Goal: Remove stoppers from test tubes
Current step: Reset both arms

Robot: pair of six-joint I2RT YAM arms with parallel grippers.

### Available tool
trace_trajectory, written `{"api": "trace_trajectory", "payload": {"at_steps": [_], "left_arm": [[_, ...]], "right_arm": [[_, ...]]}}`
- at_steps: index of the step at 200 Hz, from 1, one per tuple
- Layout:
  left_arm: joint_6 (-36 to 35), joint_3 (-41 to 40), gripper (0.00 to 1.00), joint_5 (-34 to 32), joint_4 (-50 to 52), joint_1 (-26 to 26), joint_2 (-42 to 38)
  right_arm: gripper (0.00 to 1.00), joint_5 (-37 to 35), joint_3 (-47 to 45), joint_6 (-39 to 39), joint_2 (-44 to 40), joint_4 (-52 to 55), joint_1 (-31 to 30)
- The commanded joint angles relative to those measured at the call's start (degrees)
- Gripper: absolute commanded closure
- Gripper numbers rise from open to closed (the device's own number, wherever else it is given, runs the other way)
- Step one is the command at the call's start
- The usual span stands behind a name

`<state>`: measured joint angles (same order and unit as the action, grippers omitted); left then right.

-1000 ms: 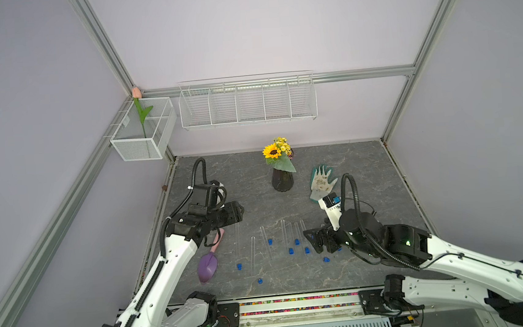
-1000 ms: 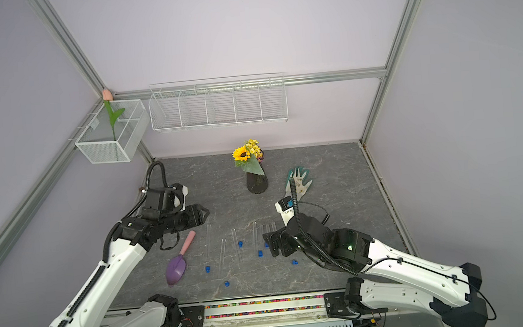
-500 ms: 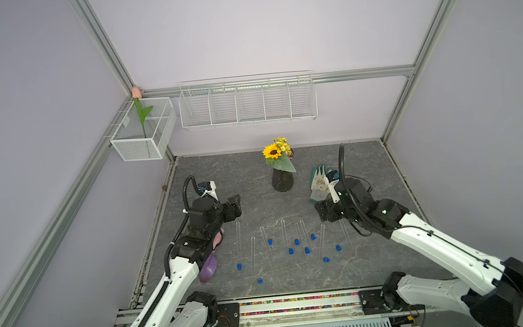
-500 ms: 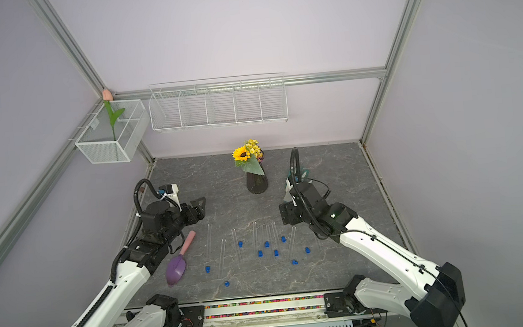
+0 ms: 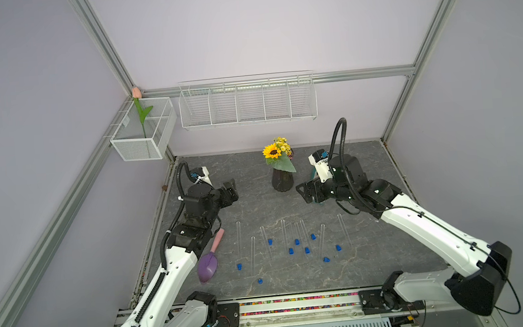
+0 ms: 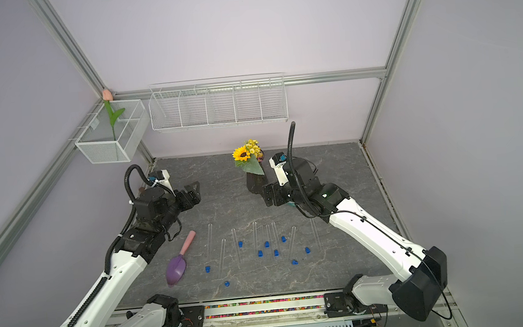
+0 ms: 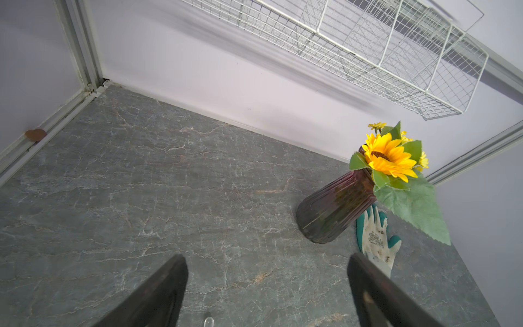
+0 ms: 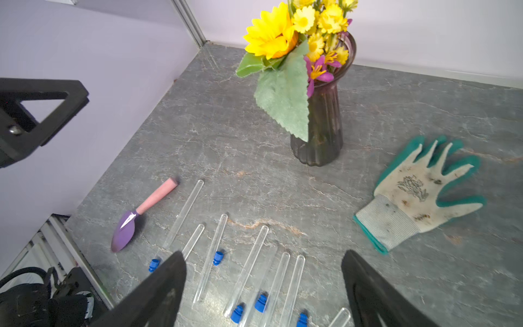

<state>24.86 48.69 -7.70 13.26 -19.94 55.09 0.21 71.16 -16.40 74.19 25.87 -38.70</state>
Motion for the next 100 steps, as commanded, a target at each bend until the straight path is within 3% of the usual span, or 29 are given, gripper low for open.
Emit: {"api": "trace_trajectory", "payload": {"at_steps": [1,9,17,60,100], "left_arm": [[0.7,-2.4,0.10,-3.4,-2.4,0.2,-2.6],[0.6,-3.9,0.09,-4.4,-4.6,0.1,-3.6],[0.6,-5.5,0.00,-5.5,-6.9,0.2,-4.3],[1.5,-11.0,0.01,-12.3,-13.7,0.2,-7.2],[-4.8,-11.4,0.01,-14.1,-13.9,0.1,-7.3]], "right_arm": [[0.11,2.2,-1.6,3.6,0.1,-7.4,0.3],[0.11,1.5,-1.7,5.1,0.4,-8.6,0.3],[0.11,0.7,-1.7,6.5,0.7,-9.8,0.3],[0.11,-0.7,0.6,13.3,4.0,-11.8,0.3],[0.11,-4.5,-0.2,16.4,4.3,-15.4,0.4]]}}
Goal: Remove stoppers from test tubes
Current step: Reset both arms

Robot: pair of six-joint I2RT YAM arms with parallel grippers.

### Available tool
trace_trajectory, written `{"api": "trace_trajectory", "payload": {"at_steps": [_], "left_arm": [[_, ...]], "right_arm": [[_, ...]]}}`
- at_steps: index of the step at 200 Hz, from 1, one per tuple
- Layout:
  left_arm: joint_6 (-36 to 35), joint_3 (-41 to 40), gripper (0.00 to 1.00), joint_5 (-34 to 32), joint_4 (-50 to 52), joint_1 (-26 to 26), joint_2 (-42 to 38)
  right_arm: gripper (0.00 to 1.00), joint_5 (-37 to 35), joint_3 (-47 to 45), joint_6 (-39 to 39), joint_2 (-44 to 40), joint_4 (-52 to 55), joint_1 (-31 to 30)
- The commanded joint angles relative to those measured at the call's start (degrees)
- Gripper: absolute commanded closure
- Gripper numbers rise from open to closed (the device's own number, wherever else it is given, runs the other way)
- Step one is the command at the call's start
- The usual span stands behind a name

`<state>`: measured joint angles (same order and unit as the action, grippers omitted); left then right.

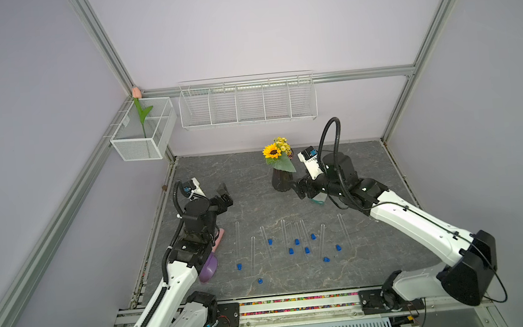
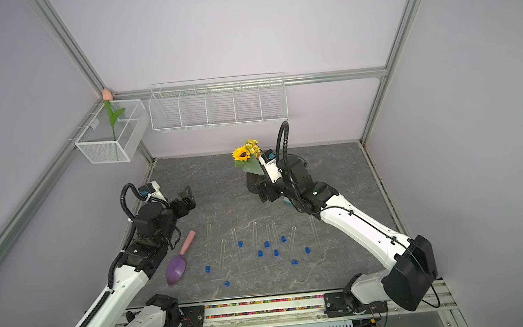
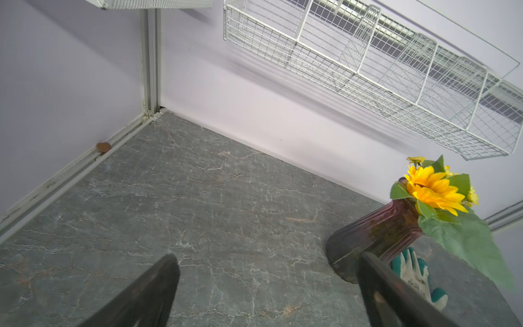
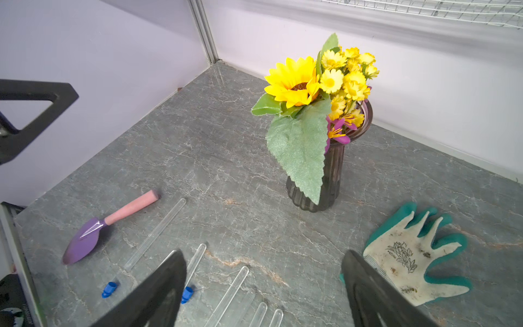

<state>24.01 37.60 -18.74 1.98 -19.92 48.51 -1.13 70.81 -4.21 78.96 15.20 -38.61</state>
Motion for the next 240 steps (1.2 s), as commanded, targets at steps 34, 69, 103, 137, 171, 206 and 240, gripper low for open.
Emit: {"api": "trace_trajectory", "payload": {"at_steps": [34,69,103,137,171,206,240], "left_arm": [[-6.3,-0.3,0.01,-5.3,-2.6,0.1,-0.4],[-10.4,-0.3,0.01,-5.3,-1.7,0.1,0.0],[-12.1,-0.3,0.01,-5.4,0.0,0.6,-0.3],[-11.4,-0.7,0.01,-6.4,1.9,2.3,-1.3],[-9.5,-2.1,0.01,-8.1,3.7,4.4,-3.8],[-6.3,-4.3,0.01,-9.8,7.8,5.2,-8.1],[-5.5,-5.5,0.01,-10.6,11.7,5.3,-10.8]], "right_arm": [[0.11,-13.4,-0.3,7.1,-1.1,-4.8,0.3],[0.11,-15.5,-2.0,11.4,-3.1,-4.1,3.4],[0.11,-13.4,-4.0,12.6,-6.0,-2.7,8.8],[0.11,-13.9,-6.6,11.7,-8.6,-0.9,15.6],[0.11,-13.0,-11.2,8.2,-11.8,-0.9,23.3],[0.11,-9.5,-17.3,2.8,-14.5,-2.7,33.2],[0.11,-7.1,-26.1,-1.9,-15.0,-11.2,39.3]]}}
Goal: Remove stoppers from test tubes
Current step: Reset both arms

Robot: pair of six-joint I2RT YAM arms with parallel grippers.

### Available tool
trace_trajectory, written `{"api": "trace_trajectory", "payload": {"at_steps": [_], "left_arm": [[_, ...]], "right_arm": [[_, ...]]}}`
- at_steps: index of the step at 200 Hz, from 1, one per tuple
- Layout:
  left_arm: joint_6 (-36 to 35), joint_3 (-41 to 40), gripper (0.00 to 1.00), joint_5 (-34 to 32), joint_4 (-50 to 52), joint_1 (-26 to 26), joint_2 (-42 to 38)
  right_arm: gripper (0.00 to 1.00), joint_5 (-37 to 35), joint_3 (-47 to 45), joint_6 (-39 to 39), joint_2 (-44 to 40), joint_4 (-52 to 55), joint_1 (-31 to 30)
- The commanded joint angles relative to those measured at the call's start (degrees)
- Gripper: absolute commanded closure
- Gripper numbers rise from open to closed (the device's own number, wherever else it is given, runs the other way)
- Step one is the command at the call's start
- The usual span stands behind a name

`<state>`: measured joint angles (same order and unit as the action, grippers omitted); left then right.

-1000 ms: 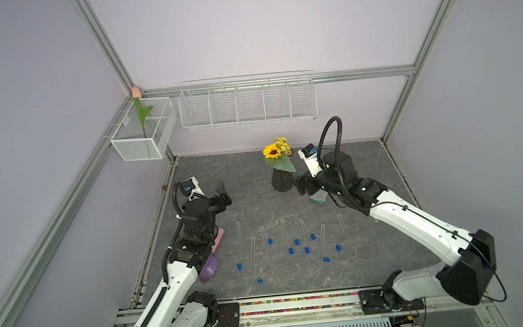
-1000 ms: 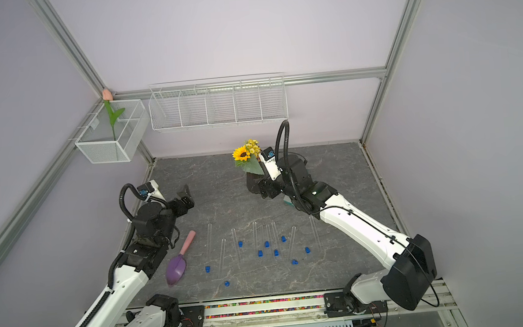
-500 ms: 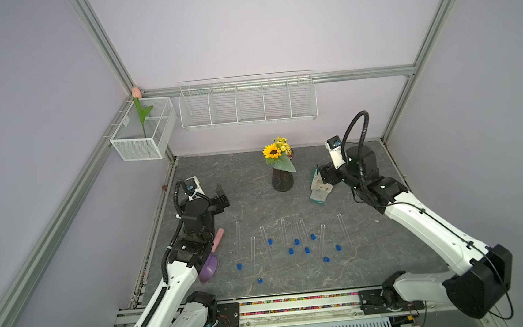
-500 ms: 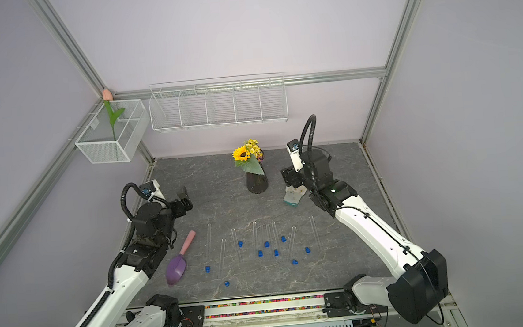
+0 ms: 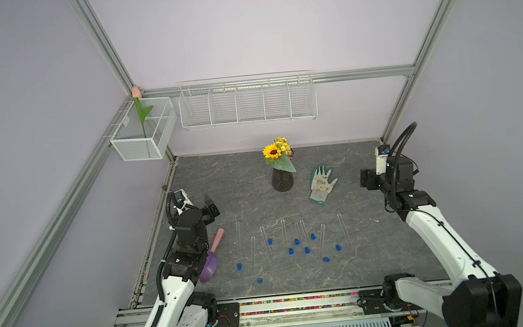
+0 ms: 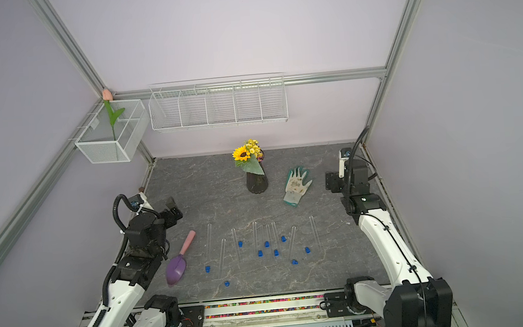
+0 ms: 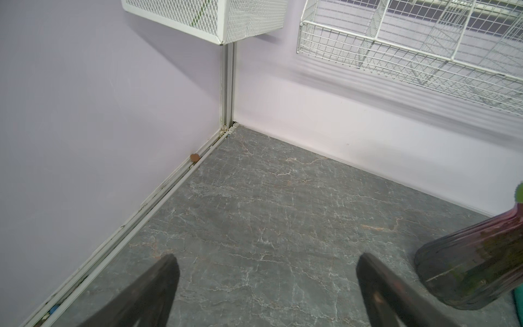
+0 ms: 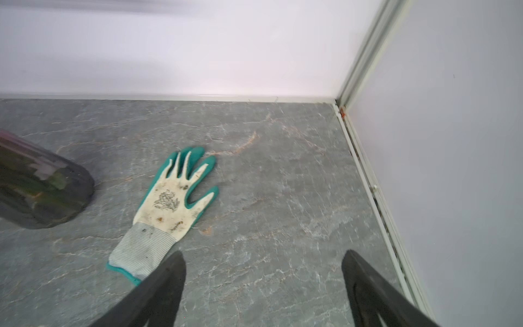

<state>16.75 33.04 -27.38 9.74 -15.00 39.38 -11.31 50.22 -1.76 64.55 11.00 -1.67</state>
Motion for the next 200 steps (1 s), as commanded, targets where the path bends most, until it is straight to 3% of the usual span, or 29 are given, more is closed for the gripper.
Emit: {"api": "trace_trajectory", "payload": {"at_steps": [1,60,160,200], "left_arm": [[1.8,-0.9,0.01,-2.0,4.0,0.5,-1.7],[2.9,-1.5,0.01,-2.5,6.7,0.6,-3.8],[1.9,-2.4,0.01,-3.5,6.0,0.9,-2.4],[-1.0,-2.7,0.01,1.8,1.3,6.0,1.4]], "right_arm": [[0.11,3.1,-5.7,-4.4,-0.5,-7.4,2.4],[0.11,5.3,-13.7,-0.6,9.7,-24.4,3.2],[0.11,10.6,-14.2,2.1,22.3,-33.8,2.9],[0.11,12.2,-16.5,3.9,22.6,-39.5,2.9]]}}
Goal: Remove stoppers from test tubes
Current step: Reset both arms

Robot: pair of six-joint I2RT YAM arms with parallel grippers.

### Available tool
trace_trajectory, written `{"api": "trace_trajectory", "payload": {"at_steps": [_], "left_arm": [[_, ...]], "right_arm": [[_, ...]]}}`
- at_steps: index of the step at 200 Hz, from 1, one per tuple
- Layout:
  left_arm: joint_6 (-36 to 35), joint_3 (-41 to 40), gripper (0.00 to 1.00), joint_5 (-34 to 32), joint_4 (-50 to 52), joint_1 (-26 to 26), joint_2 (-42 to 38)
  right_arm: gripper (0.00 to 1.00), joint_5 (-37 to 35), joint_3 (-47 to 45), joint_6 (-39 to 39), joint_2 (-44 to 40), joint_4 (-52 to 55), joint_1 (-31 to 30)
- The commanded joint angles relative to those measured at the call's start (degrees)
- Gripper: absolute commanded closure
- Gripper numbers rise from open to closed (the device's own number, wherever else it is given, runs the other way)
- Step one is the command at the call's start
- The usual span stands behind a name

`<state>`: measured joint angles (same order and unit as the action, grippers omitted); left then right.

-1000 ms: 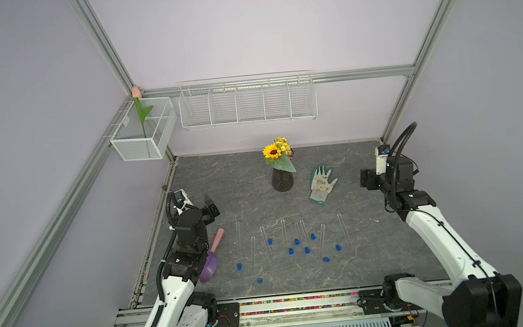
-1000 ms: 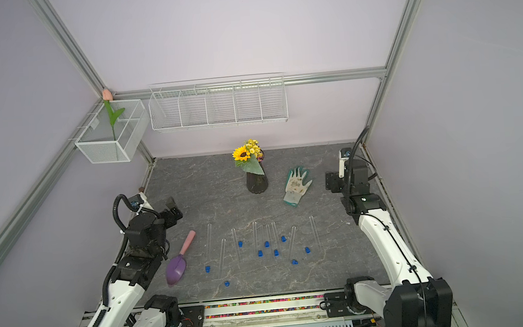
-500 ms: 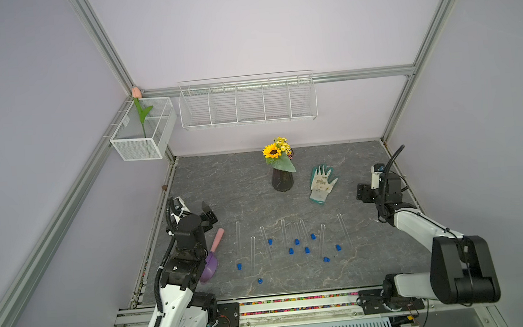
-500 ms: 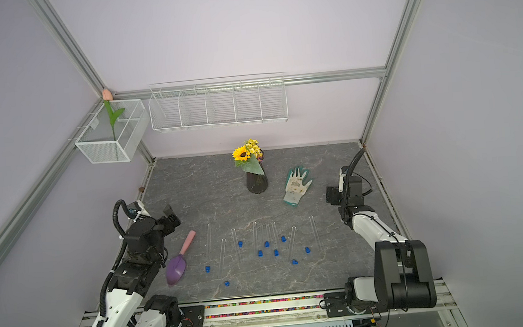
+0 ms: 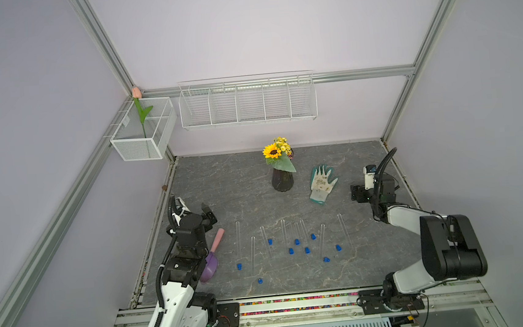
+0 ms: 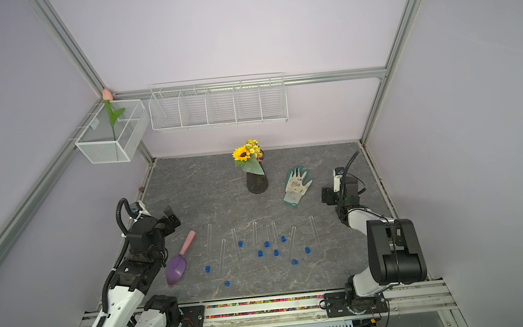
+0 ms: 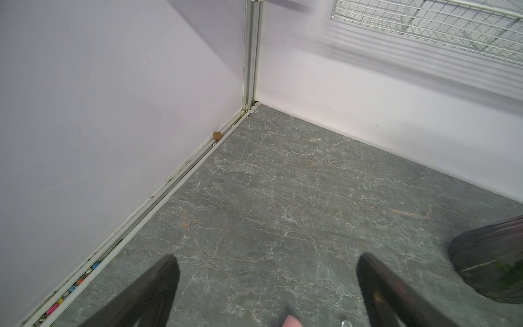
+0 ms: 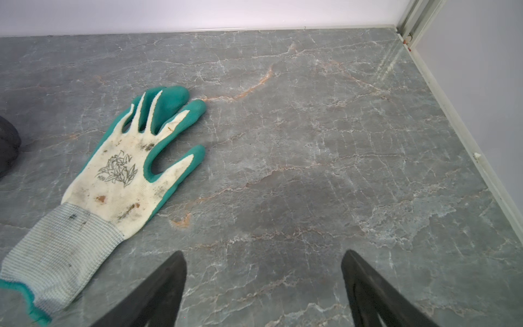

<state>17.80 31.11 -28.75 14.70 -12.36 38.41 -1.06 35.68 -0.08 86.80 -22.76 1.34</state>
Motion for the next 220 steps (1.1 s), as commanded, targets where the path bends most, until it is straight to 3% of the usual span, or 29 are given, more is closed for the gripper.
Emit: {"api": "trace_trajectory", "payload": {"at_steps": [1,63,89,145,192,220], "left_arm": [[-2.1,-0.7,0.01,3.3,-3.8,3.6,2.4],[-6.1,1.1,0.01,12.8,-19.2,14.3,21.0],[-9.6,-0.5,0.00,11.4,-27.2,14.4,26.7],[-6.4,-2.3,0.00,9.7,-39.3,14.4,36.8],[-7.8,-2.1,0.01,11.8,-45.5,13.9,43.2],[-7.8,-1.1,0.00,11.5,-44.2,13.9,43.8]], "right_arm": [[0.11,2.0,-2.0,2.2,0.4,-5.8,-0.1],[0.11,2.6,-1.8,2.4,1.4,-6.3,-0.1],[0.11,2.6,-1.8,2.4,1.4,-6.2,-0.1],[0.11,2.8,-1.2,2.4,1.8,-5.5,-0.1],[0.11,3.2,0.6,2.5,2.7,-3.2,0.0],[0.11,4.3,3.5,3.2,4.3,0.5,0.0]]}}
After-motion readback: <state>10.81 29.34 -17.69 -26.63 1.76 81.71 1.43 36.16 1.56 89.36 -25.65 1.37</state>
